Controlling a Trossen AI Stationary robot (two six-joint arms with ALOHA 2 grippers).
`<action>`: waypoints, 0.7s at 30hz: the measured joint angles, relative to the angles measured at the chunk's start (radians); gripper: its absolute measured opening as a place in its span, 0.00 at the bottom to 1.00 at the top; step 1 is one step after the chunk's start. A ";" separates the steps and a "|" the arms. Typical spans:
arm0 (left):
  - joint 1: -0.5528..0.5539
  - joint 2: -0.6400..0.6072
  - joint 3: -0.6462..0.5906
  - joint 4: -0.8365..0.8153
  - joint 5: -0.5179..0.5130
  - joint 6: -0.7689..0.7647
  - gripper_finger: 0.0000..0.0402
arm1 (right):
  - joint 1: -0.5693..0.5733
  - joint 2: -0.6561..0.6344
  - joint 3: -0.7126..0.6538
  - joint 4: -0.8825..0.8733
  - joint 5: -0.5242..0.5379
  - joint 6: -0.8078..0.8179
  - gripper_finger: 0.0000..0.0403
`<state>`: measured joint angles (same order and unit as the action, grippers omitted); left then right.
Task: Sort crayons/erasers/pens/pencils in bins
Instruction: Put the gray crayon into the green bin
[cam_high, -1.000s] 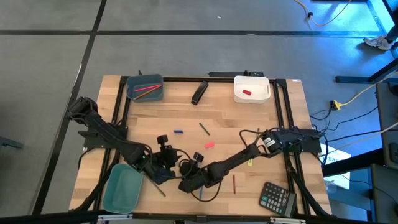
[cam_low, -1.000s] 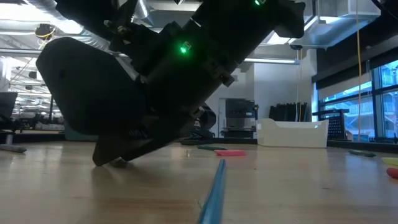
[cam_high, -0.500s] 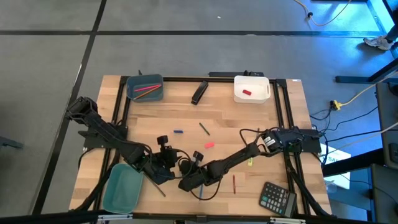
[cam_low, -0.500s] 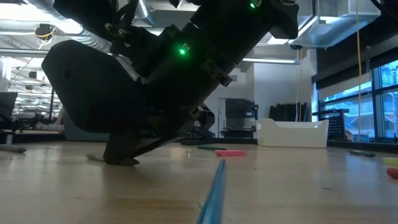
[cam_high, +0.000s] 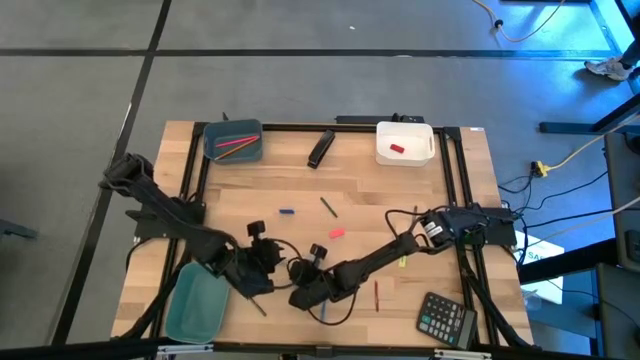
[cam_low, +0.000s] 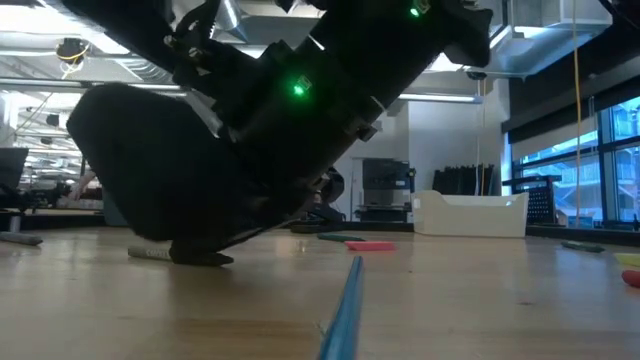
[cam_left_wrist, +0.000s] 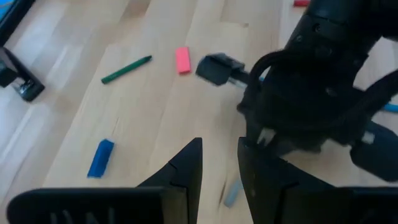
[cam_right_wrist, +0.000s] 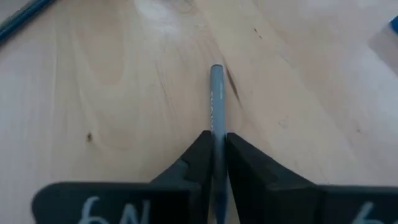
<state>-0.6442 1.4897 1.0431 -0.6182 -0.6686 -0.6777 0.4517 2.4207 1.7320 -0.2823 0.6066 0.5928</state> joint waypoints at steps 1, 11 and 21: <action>-0.010 -0.008 0.000 -0.011 -0.009 -0.015 0.23 | 0.006 -0.001 -0.001 -0.007 0.014 -0.004 0.13; -0.106 -0.045 0.002 -0.054 -0.118 -0.075 0.23 | 0.067 -0.124 -0.003 -0.226 0.154 -0.001 0.11; -0.108 -0.045 0.002 -0.038 -0.126 -0.026 0.32 | 0.120 -0.200 -0.003 -0.290 0.221 0.001 0.13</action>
<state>-0.7517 1.4448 1.0447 -0.6562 -0.7945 -0.7039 0.5722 2.2209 1.7287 -0.5721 0.8277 0.5934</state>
